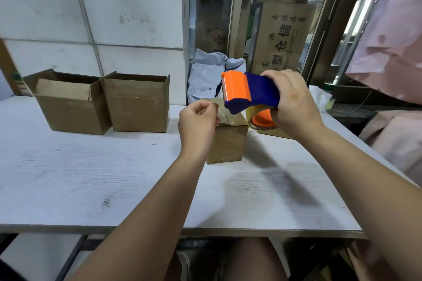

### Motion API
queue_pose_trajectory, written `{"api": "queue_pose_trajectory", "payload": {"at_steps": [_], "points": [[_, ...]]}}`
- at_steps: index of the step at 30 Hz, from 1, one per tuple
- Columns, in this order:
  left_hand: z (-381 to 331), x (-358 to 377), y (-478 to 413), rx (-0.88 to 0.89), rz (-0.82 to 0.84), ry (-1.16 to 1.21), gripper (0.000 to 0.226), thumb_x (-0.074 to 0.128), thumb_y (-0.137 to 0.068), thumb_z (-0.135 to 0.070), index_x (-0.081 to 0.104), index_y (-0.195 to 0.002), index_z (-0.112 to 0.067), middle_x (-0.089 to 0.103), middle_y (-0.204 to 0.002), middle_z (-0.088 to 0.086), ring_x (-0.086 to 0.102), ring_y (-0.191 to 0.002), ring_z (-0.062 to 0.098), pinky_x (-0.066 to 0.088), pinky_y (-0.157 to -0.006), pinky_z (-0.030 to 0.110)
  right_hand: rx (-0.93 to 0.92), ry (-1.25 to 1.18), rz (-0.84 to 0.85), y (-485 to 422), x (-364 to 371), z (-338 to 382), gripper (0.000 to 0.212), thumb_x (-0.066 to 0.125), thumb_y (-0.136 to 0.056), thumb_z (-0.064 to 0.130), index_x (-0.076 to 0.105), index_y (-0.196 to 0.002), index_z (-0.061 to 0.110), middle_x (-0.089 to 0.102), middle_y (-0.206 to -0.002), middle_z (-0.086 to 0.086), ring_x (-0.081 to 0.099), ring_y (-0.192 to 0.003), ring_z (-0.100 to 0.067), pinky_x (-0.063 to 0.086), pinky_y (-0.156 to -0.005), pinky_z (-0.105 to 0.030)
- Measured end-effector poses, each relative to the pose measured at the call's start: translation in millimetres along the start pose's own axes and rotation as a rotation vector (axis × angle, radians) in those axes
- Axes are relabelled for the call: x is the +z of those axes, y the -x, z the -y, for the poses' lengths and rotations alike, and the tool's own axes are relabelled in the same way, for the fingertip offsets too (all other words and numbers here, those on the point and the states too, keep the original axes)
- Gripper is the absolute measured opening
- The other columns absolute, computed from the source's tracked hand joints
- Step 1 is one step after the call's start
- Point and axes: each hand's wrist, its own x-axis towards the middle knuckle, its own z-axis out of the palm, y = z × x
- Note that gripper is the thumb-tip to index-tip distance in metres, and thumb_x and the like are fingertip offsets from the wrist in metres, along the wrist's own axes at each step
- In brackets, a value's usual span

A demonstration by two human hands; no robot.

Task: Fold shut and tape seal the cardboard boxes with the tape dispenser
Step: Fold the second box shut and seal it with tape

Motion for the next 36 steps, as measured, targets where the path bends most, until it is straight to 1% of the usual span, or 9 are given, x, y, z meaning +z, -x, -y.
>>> {"api": "queue_pose_trajectory", "payload": {"at_steps": [9,12,15,17,19,23,30,34,36], "points": [[-3,10,3,0.12,-0.115,-0.06,0.019,0.06,-0.091,-0.028,0.059,-0.074,-0.037,0.058,-0.065,-0.011,0.057,-0.07,0.012,0.045,-0.062,0.028,-0.097,0.053,-0.057,4,-6,9,0.058,0.066,-0.072,0.032,0.054,-0.12,0.003,0.058,-0.112,-0.019,0.053,-0.099,-0.034,0.047,-0.076,-0.04],[-3,11,1,0.125,-0.21,-0.054,0.023,0.063,-0.088,-0.031,0.061,-0.071,-0.046,0.064,-0.087,-0.004,0.06,-0.092,0.02,0.053,-0.074,0.036,-0.121,0.057,-0.059,5,-5,12,0.059,0.069,-0.072,0.034,0.054,-0.12,0.003,0.058,-0.112,-0.018,0.053,-0.098,-0.033,0.047,-0.075,-0.04],[-7,10,2,0.076,-0.171,0.12,0.019,0.063,-0.09,-0.019,0.066,-0.077,-0.033,0.069,-0.088,-0.005,0.064,-0.09,0.013,0.055,-0.082,0.033,-0.085,0.023,-0.052,6,-2,10,0.06,0.069,-0.073,0.037,0.053,-0.121,0.005,0.057,-0.112,-0.016,0.051,-0.099,-0.031,0.045,-0.077,-0.037],[-8,9,3,0.061,-0.133,0.145,0.017,0.064,-0.09,-0.016,0.067,-0.079,-0.028,0.068,-0.081,-0.008,0.064,-0.084,0.009,0.053,-0.08,0.026,0.068,-0.121,-0.116,4,-3,4,0.049,0.065,-0.074,0.015,0.053,-0.121,0.006,0.056,-0.111,-0.015,0.051,-0.1,-0.03,0.045,-0.081,-0.034],[-6,10,3,0.035,-0.116,0.146,0.016,0.064,-0.09,-0.013,0.066,-0.078,-0.024,0.065,-0.077,-0.007,0.062,-0.078,0.007,0.049,-0.075,0.02,0.25,-0.293,-0.199,1,-10,-3,0.051,0.055,-0.07,-0.01,0.054,-0.119,0.006,0.058,-0.112,-0.012,0.052,-0.101,-0.027,0.04,-0.081,-0.022],[-1,14,4,-0.039,-0.118,0.152,0.017,0.064,-0.09,-0.013,0.065,-0.077,-0.023,0.065,-0.078,-0.006,0.062,-0.079,0.006,0.044,-0.071,0.015,0.31,-0.341,-0.181,5,-20,-10,0.056,0.052,-0.07,-0.019,0.052,-0.119,0.008,0.058,-0.113,-0.01,0.048,-0.096,-0.016,0.033,-0.07,0.0],[1,-1,9,-0.222,-0.113,0.162,0.01,0.062,-0.09,-0.009,0.068,-0.098,-0.009,0.065,-0.085,-0.008,0.056,-0.072,-0.007,0.036,-0.058,0.007,0.156,-0.152,-0.004,12,-7,-16,0.048,0.062,-0.08,-0.005,0.05,-0.124,0.006,0.053,-0.115,-0.014,0.047,-0.103,-0.026,0.035,-0.08,-0.023],[-9,-15,9,-0.293,-0.106,0.16,0.01,0.063,-0.088,-0.008,0.07,-0.091,-0.014,0.063,-0.077,-0.013,0.05,-0.06,-0.003,0.037,-0.057,0.012,0.058,-0.052,0.076,10,-7,-14,0.046,0.061,-0.083,-0.001,0.049,-0.128,0.006,0.054,-0.114,-0.016,0.046,-0.105,-0.03,0.041,-0.082,-0.039],[-13,-22,9,-0.333,-0.119,0.181,0.012,0.063,-0.087,-0.008,0.071,-0.084,-0.017,0.063,-0.072,-0.013,0.042,-0.048,0.002,0.033,-0.05,0.016,-0.005,0.04,0.165,10,-9,-20,0.051,0.064,-0.082,-0.002,0.049,-0.13,0.006,0.053,-0.118,-0.018,0.046,-0.108,-0.033,0.039,-0.084,-0.037]]}}
